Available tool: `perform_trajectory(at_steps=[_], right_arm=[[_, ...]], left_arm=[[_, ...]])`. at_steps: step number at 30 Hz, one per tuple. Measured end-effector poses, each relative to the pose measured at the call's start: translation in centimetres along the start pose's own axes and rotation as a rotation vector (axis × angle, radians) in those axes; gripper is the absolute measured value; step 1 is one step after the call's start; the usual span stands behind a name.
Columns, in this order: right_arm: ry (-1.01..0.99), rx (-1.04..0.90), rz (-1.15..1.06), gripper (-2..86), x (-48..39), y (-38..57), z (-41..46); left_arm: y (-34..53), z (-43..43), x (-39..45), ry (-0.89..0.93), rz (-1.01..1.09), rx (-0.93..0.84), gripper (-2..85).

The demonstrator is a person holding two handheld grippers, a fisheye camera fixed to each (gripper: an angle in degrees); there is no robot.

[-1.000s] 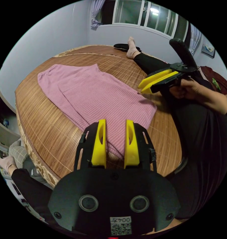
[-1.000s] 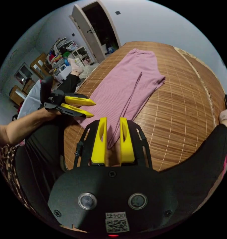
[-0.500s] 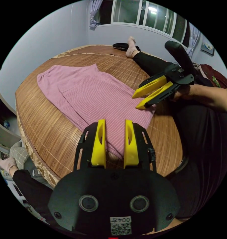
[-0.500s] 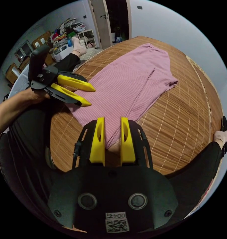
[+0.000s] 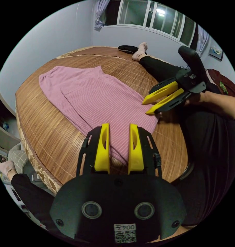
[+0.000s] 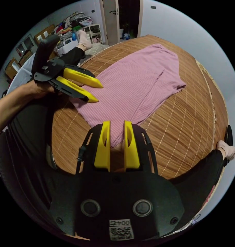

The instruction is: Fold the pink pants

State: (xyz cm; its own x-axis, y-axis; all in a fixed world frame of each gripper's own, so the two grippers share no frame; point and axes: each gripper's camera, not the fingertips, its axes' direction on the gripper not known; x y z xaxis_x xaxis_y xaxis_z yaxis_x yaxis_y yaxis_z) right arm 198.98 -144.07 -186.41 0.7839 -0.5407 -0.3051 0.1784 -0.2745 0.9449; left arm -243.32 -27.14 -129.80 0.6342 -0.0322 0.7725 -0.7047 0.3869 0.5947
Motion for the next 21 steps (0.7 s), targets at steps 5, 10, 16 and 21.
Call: perform_trajectory(at_steps=[5,10,16,21], right_arm=[[0.001,0.029,0.006,9.8,-0.9,0.5,-0.8],[0.028,0.007,-0.014,10.9,-2.2,0.6,-0.6],[-0.013,0.038,0.018,11.2,-2.7,0.9,-1.4],[-0.014,0.106,0.017,11.0,-3.9,1.5,-3.0]], left_arm=[[0.1,-0.5,0.1,0.011,-0.013,0.004,11.1],[0.0,-0.9,0.5,0.009,-0.015,0.003,11.2],[0.0,-1.6,0.5,0.035,-0.048,0.016,9.4],[0.1,-4.2,1.6,0.009,-0.037,0.057,8.4]])
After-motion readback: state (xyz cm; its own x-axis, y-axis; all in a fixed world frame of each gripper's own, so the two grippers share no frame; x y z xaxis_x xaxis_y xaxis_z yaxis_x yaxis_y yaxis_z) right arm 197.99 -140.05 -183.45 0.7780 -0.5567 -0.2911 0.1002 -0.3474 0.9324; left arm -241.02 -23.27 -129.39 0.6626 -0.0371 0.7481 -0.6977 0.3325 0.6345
